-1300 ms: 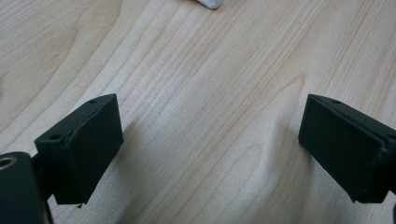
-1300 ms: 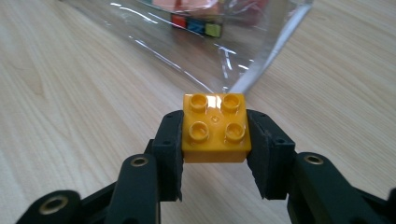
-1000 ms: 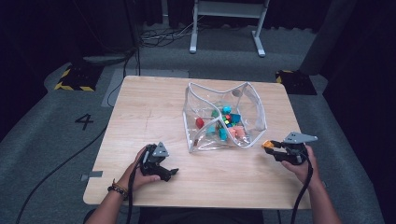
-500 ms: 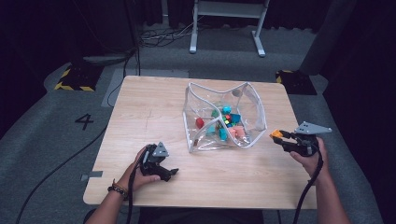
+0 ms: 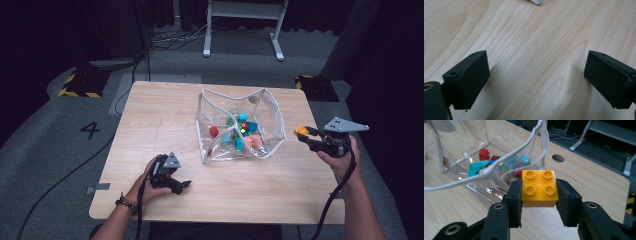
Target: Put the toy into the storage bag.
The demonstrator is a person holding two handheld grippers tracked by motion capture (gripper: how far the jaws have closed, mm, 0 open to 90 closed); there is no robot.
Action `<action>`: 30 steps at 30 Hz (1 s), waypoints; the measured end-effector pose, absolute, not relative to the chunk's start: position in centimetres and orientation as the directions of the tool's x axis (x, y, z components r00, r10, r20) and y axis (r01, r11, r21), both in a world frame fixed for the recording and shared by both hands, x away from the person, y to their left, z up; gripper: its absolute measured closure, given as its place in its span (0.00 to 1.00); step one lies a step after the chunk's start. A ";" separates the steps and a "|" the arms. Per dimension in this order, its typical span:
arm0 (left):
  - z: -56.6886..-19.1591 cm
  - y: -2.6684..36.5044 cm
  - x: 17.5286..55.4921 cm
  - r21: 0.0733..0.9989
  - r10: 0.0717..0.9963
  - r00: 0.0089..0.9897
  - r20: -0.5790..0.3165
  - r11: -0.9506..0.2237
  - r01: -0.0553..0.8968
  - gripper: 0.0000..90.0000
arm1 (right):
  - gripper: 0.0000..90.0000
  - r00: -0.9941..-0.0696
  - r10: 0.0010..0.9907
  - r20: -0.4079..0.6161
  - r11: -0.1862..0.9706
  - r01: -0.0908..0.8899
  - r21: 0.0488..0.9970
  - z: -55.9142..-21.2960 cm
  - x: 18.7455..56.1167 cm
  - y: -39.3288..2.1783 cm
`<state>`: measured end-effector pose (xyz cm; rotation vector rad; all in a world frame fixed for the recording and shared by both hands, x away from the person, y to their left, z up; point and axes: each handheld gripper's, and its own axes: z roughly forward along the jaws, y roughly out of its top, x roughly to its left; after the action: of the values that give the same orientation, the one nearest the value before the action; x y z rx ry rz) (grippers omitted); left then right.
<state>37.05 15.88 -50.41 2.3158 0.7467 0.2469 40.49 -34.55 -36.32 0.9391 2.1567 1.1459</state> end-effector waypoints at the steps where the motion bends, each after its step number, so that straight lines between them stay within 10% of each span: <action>1: -50.4 15.9 37.0 0.662 0.576 0.817 -0.027 -0.603 0.446 0.07 | 0.66 -0.625 0.771 -0.120 0.402 0.332 0.853 -36.3 40.5 -34.5; 30: -50.4 15.9 37.0 0.663 0.578 0.816 -0.028 -0.600 0.448 0.07 | 0.66 -0.700 0.698 -0.150 0.422 0.232 0.877 -32.0 42.0 -29.9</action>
<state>37.05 15.87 -50.43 2.3131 0.7493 0.2473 42.00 -29.86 -31.96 0.7852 2.1782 1.2297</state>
